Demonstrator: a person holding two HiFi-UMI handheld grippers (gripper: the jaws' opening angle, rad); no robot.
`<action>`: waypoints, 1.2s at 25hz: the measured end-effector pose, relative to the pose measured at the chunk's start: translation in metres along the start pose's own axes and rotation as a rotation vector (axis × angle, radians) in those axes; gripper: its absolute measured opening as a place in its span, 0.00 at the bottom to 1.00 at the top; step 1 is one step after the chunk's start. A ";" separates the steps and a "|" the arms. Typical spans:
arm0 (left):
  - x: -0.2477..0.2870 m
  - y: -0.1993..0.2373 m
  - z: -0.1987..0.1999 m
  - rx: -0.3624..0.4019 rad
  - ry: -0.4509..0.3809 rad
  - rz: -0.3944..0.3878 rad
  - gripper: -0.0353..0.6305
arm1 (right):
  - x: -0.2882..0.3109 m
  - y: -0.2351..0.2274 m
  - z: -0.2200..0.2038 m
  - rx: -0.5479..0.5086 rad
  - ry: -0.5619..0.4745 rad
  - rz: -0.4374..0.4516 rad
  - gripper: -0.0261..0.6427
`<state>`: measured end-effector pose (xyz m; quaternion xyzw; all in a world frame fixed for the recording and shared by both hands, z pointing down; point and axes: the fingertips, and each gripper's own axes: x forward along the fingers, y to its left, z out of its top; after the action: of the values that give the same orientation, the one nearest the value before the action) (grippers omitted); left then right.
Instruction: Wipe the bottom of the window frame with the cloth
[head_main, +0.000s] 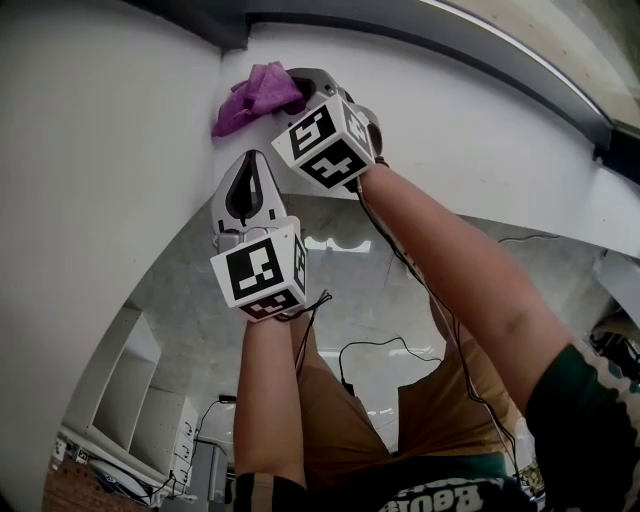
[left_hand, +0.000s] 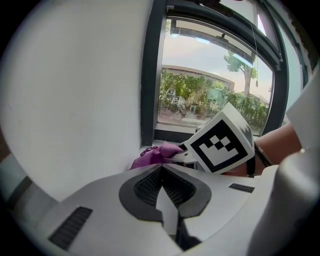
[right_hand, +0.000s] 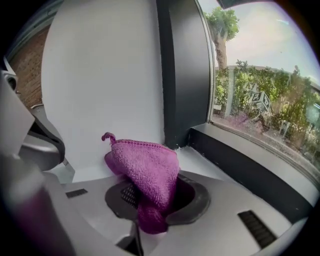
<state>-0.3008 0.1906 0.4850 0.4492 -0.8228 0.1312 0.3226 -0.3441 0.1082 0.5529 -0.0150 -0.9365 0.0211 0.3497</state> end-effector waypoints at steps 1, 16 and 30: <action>0.001 0.000 0.000 -0.004 0.001 0.002 0.07 | 0.002 -0.003 0.001 -0.002 0.003 -0.008 0.17; 0.003 -0.009 0.001 0.024 0.025 -0.024 0.07 | 0.006 -0.019 -0.001 0.028 0.031 -0.052 0.17; 0.006 -0.032 0.010 0.023 0.015 -0.050 0.07 | -0.015 -0.029 -0.027 0.044 0.080 -0.049 0.17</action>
<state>-0.2804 0.1637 0.4792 0.4722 -0.8073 0.1361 0.3266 -0.3148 0.0790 0.5650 0.0149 -0.9212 0.0324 0.3874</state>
